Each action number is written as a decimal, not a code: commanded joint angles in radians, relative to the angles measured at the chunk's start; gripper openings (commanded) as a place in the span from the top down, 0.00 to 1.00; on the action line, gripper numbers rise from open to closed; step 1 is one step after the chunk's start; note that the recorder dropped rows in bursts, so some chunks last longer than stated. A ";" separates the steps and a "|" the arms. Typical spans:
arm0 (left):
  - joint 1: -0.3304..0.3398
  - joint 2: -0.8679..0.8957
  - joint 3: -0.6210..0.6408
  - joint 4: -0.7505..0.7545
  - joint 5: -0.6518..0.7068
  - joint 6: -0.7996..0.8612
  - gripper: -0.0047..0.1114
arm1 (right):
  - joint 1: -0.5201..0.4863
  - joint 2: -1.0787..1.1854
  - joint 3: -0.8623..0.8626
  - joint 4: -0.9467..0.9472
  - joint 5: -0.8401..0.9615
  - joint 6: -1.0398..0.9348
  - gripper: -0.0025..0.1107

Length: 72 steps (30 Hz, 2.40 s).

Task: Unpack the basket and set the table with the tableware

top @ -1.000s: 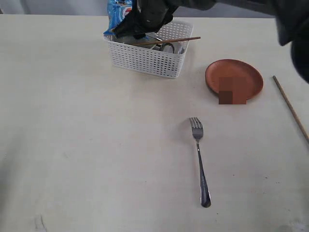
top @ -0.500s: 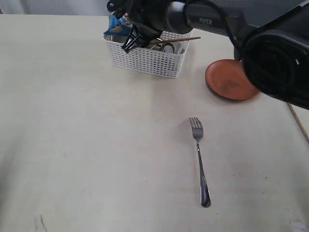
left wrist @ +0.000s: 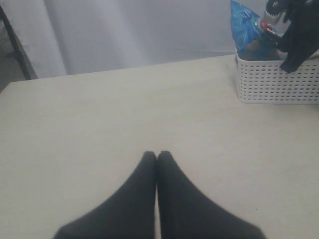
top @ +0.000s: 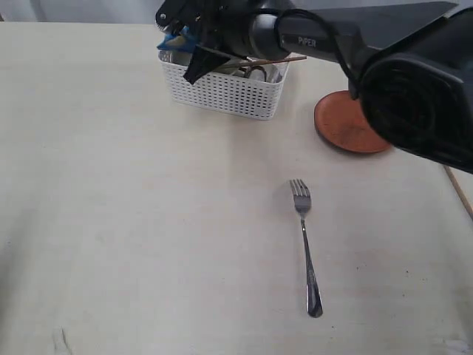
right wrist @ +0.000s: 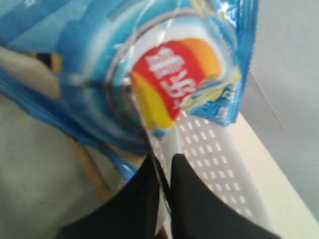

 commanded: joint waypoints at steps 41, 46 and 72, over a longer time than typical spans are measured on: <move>-0.007 -0.002 0.003 -0.006 -0.003 -0.003 0.96 | -0.004 -0.560 -0.003 0.683 0.516 -0.175 0.98; -0.007 -0.002 0.003 -0.006 -0.003 -0.003 0.96 | 0.009 -0.619 0.032 0.870 0.598 -0.217 0.98; -0.007 -0.002 0.003 -0.006 -0.003 -0.003 0.96 | 0.135 -0.938 0.944 1.150 0.205 -0.163 0.98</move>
